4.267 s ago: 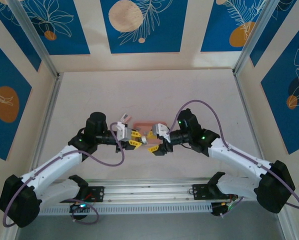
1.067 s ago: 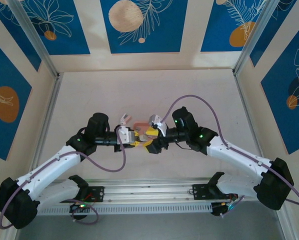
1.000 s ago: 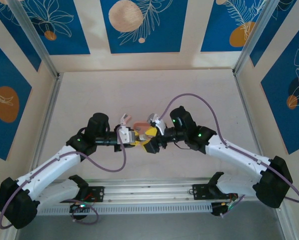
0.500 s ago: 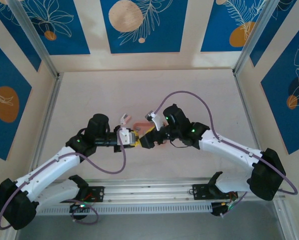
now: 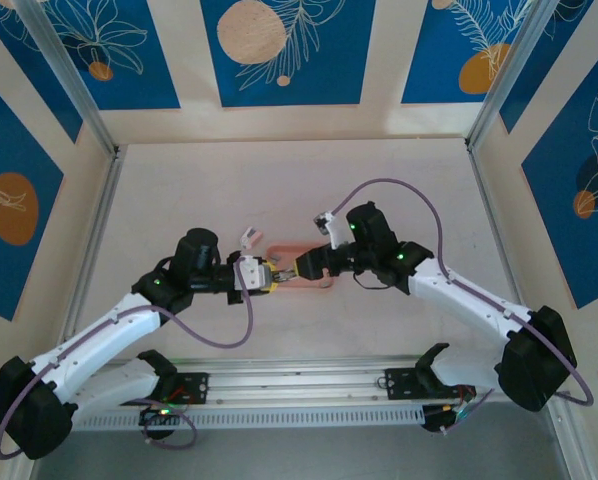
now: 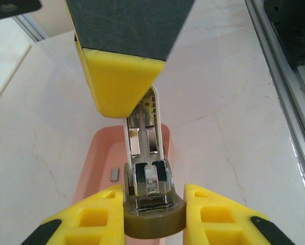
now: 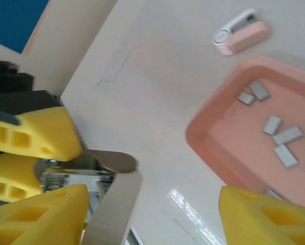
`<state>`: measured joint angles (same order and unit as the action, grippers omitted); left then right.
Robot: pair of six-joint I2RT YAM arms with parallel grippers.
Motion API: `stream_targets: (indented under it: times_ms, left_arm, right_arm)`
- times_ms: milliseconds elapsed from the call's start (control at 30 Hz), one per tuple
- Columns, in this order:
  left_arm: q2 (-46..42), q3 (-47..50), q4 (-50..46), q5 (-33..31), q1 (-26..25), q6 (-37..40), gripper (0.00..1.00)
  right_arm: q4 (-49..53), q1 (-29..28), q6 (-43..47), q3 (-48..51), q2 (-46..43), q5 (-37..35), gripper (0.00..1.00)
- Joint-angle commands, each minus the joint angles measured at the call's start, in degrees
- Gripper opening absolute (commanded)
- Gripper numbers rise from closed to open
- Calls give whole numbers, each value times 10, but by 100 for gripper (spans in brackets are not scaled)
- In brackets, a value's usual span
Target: Load the staples into the stapler
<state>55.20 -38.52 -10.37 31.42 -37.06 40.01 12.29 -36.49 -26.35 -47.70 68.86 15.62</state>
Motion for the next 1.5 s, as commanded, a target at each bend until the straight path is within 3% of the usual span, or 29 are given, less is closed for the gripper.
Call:
stream_targets:
  times_ms: [0, 167, 333, 500, 700, 1300, 1467]
  left_arm:
    - [-10, 9, 23, 20, -9, -5, 0]
    - [-12, 24, 75, 7, -10, -43, 0]
    - [-13, 49, 156, 5, -11, -90, 0]
    - [-13, 72, 239, -1, -12, -138, 0]
    - [-13, 92, 302, -15, -13, -169, 0]
    - [-16, 109, 336, -7, -19, -186, 0]
    - [-17, 110, 328, -4, -18, -181, 0]
  right_arm:
    - [-19, 32, -47, 35, -21, 31, 68]
    - [-73, 53, -80, 68, -70, 101, 69]
    - [-124, 59, -157, 98, -108, 122, 72]
    - [-181, 58, -269, 128, -101, 123, 70]
    - [-207, 36, -316, 128, -89, 99, 66]
    - [-323, 25, -363, 108, -20, 71, 37]
    - [-301, 34, -343, 111, -34, 60, 21]
